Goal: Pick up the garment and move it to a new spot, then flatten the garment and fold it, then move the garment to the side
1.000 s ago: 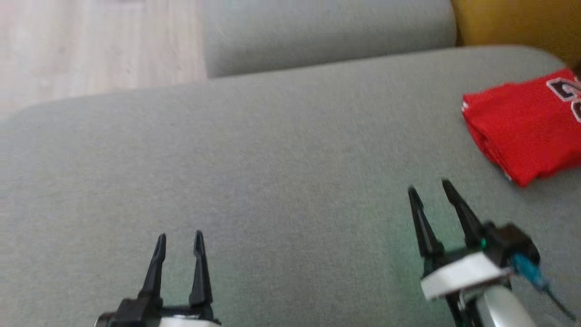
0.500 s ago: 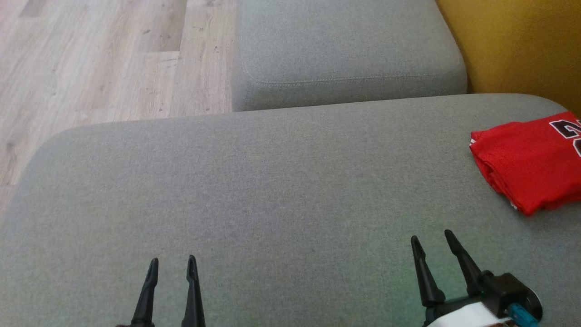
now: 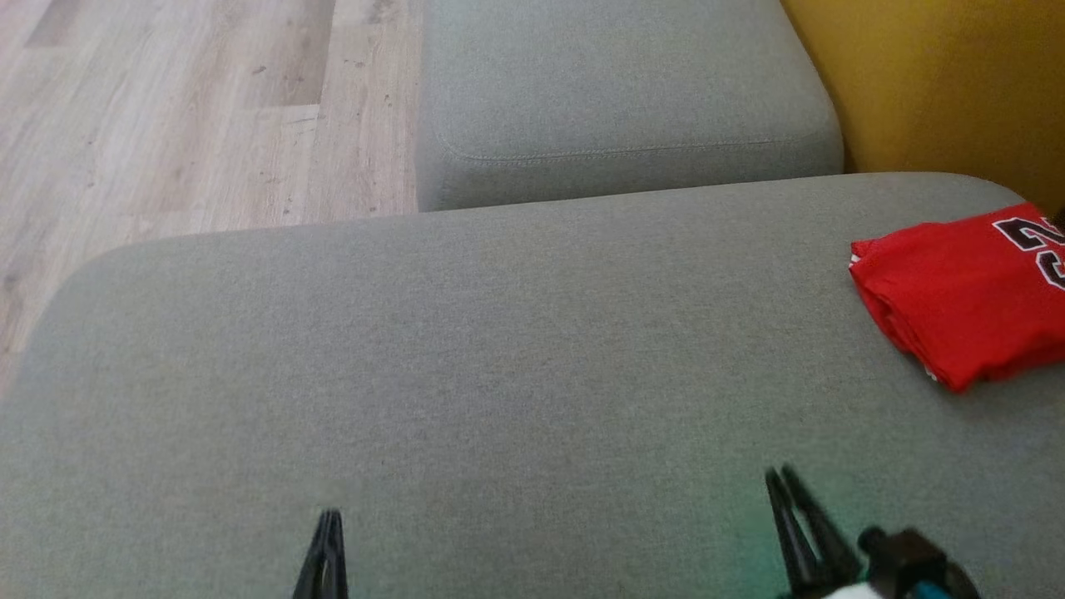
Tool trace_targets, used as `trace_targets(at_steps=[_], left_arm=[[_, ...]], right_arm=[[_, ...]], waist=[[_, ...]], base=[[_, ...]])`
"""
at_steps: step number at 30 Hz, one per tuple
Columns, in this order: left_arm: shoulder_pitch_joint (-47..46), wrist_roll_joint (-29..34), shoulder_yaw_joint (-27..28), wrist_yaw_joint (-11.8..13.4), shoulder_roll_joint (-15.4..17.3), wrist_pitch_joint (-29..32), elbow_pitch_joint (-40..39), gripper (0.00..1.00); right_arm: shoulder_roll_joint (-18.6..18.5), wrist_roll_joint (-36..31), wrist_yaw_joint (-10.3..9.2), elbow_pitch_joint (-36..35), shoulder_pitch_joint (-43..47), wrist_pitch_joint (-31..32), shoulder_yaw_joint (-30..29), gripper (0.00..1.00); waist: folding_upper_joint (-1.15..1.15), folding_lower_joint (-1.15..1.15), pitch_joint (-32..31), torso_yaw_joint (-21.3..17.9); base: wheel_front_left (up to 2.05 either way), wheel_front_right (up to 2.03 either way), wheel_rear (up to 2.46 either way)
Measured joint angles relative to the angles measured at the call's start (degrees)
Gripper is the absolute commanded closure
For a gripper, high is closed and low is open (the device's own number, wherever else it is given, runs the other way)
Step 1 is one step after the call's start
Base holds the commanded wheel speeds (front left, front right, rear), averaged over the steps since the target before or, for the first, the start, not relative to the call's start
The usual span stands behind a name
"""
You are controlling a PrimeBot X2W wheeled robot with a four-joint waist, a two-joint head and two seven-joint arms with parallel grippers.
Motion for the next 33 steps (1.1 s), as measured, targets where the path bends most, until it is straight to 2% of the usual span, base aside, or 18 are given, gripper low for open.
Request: trace_targets(at_steps=[5, 33], left_arm=[[1.9, -1.7, 0.0, 0.0, 0.0, 0.5, 3.7, 1.0], [-1.7, -21.0, 2.0, -2.5, 0.4, 4.0, 4.9, 1.0]], right_arm=[[0.0, 1.6, 0.0, 3.7, 2.6, 0.4, 0.1, 1.0], [-0.3, 21.9, 0.0, 3.5, 0.0, 4.0, -2.2, 1.0]], waist=[[0.0, 0.0, 0.2, 0.0], [0.0, 0.01, 1.5, 0.2]], base=[[0.0, 0.0, 0.0], [0.0, 0.0, 0.0]])
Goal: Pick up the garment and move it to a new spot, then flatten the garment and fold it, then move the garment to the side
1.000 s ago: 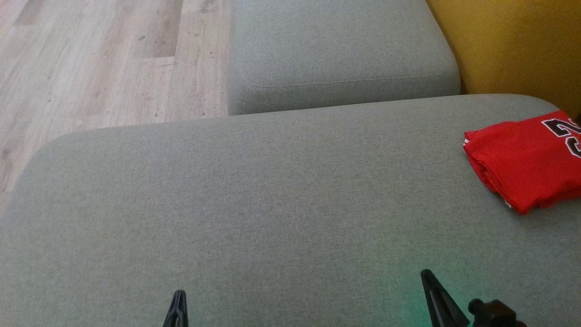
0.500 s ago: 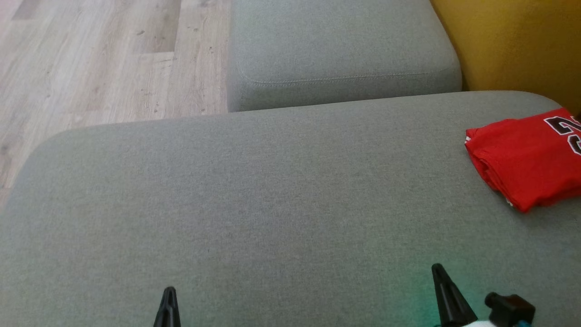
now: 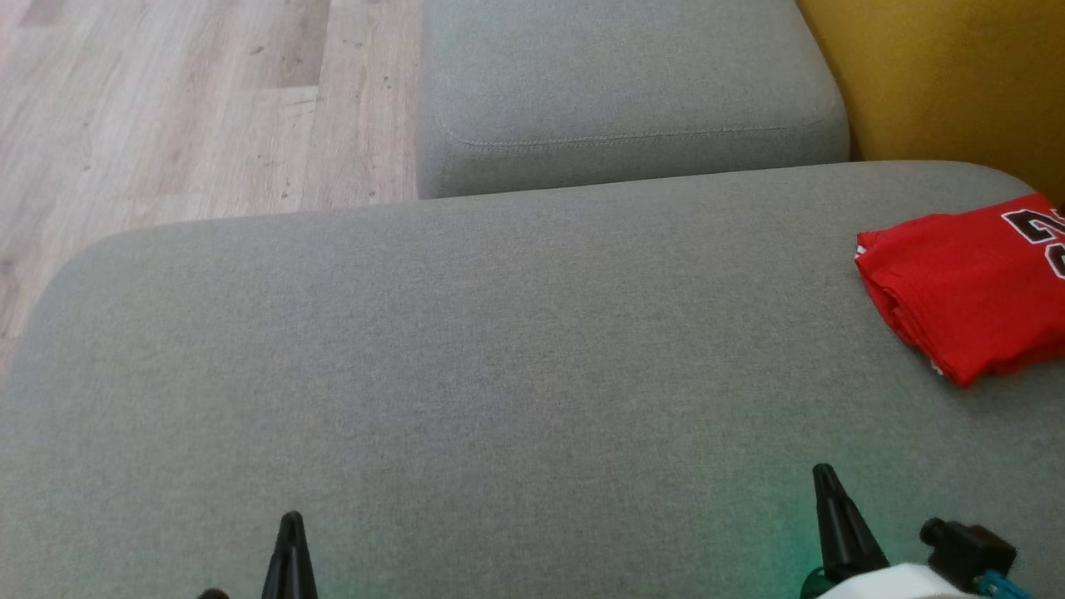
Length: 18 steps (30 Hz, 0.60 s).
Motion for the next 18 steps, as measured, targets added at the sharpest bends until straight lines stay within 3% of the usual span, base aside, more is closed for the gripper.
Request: trace_targets(at_steps=[18], left_arm=[[-3.0, -12.7, 2.0, -1.6, 0.3, 2.6, 0.6, 1.0]], right_arm=[[-0.2, 13.3, 0.0, -0.3, -2.2, 2.6, -2.0, 1.0]], waist=[[0.0, 0.0, 0.9, 0.1]], base=[[0.0, 0.0, 0.0]])
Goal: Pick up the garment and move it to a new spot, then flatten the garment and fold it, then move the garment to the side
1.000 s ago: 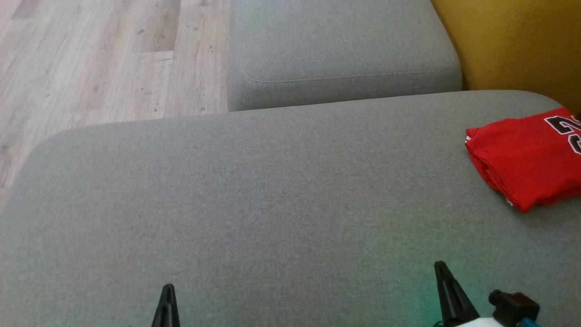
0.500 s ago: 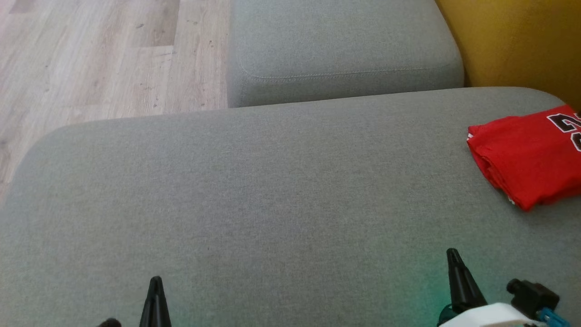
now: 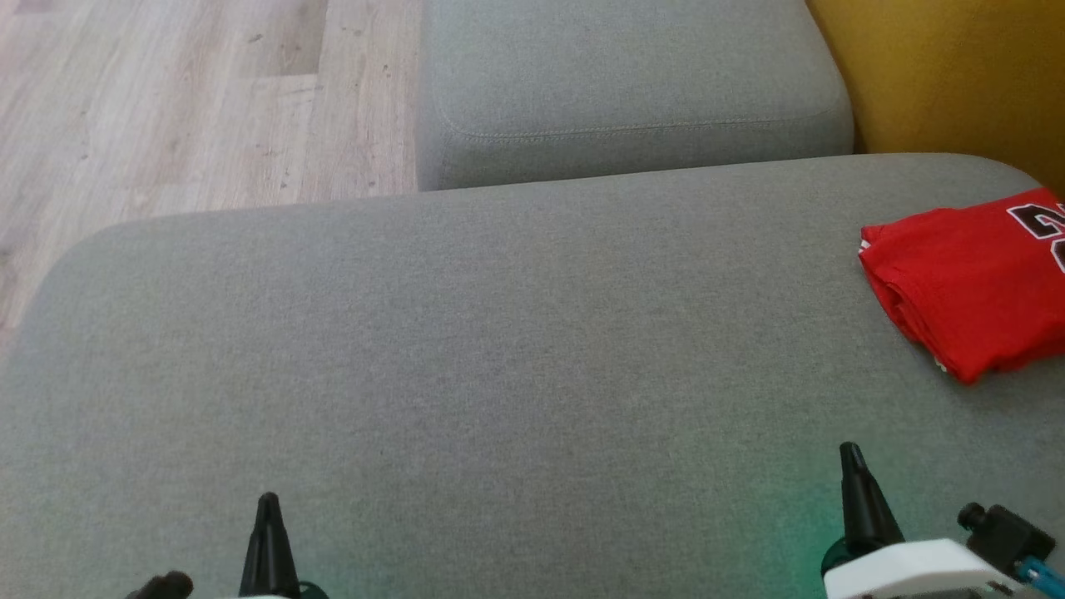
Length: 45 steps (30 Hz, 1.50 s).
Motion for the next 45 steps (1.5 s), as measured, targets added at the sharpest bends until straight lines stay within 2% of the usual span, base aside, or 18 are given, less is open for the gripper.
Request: trace_targets(at_steps=[45], left_arm=[[-7.2, -30.2, 5.8, -4.0, 0.1, 7.5, 1.9, 1.0]], right_arm=[[-0.2, 31.8, 0.0, -0.7, -5.9, 7.3, -5.7, 1.0]], waist=[[0.0, -0.01, 2.2, 0.3]], base=[[0.0, 0.0, 0.0]])
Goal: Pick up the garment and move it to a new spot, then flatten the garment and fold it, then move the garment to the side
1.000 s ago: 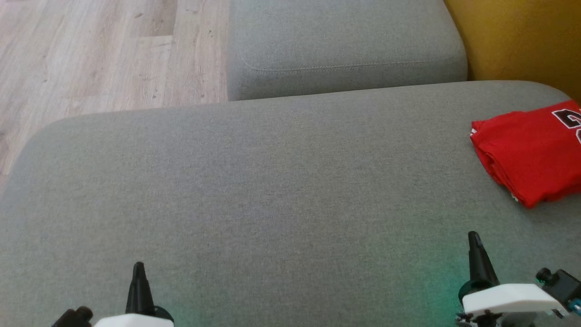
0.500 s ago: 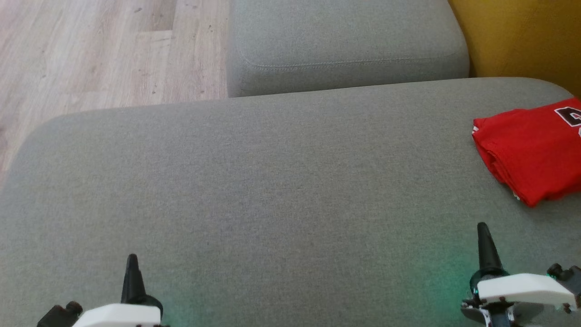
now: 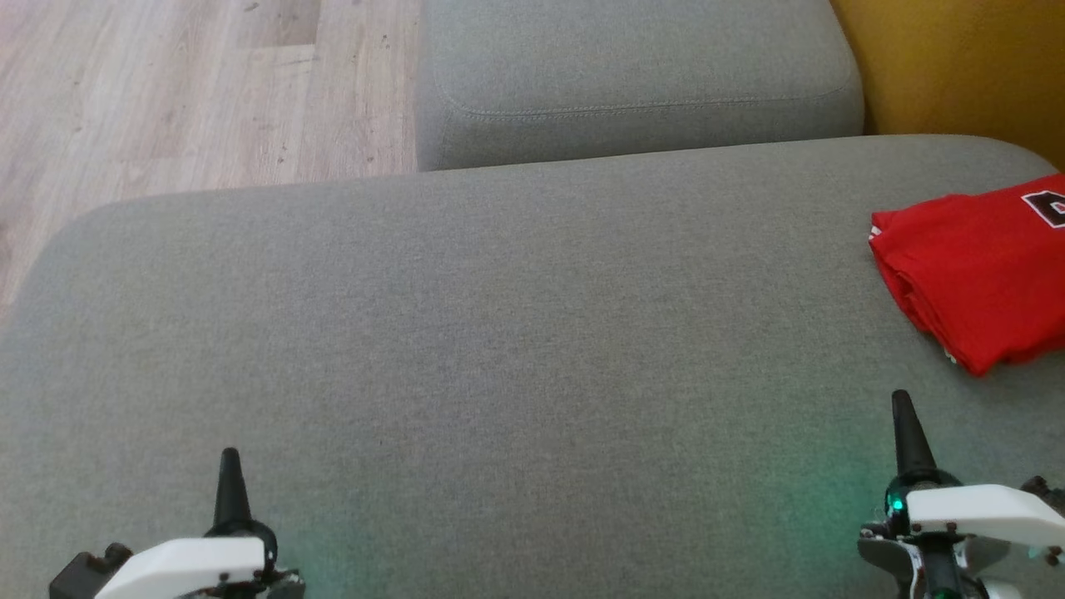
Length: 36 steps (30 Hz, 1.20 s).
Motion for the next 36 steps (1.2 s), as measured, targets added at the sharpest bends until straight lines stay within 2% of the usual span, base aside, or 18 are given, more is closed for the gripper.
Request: trace_targets(at_steps=[31, 36], left_arm=[[-4.9, -19.2, 4.0, -2.5, -0.1, 5.1, 1.4, 1.0], [-5.4, -19.5, 4.1, -2.5, -0.1, 5.1, 1.4, 1.0]], right_arm=[[0.0, 20.2, 0.0, -0.3, -4.1, 4.9, -4.1, 1.0], [0.0, 20.4, 0.0, -0.3, -4.1, 4.9, -4.4, 1.0]], waist=[[0.0, 0.0, 1.4, 0.2], [0.0, 0.0, 1.4, 0.2]], base=[[0.0, 0.0, 0.0], [0.0, 0.0, 0.0]])
